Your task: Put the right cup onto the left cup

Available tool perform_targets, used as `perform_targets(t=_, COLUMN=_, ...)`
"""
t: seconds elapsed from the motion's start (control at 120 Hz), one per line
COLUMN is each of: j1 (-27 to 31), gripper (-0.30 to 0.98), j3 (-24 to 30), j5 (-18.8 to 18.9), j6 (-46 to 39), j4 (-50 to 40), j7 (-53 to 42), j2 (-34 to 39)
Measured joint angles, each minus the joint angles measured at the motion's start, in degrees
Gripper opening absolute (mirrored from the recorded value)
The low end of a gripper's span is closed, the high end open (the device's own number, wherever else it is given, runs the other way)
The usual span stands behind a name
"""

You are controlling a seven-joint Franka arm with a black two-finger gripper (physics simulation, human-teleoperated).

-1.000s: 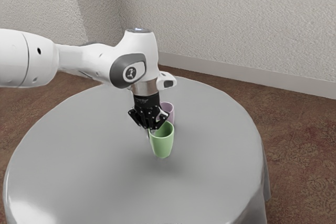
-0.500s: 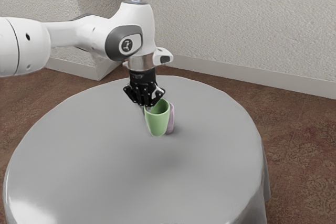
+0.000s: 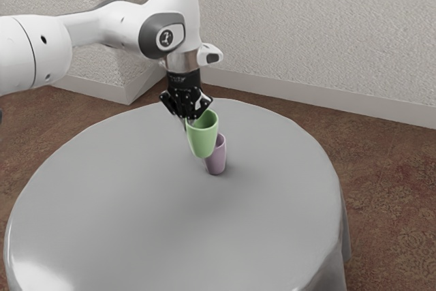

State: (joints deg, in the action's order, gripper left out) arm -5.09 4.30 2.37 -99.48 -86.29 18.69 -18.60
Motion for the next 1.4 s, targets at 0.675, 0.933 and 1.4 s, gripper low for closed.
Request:
perform_targets(t=0.675, j1=0.8, gripper=-0.1, j3=-1.2, j5=1.1, j6=4.6, j4=16.0, j7=-2.8, j2=-10.5)
perform_targets(t=0.933, j1=1.0, gripper=-0.1, j3=-1.7, j5=1.3, j6=5.9, j4=20.3, j7=-4.1, j2=-13.3)
perform_targets(t=1.4, j1=1.5, gripper=-0.1, j3=-2.4, j5=1.4, j6=7.2, j4=28.2, j7=-6.5, j2=-19.1)
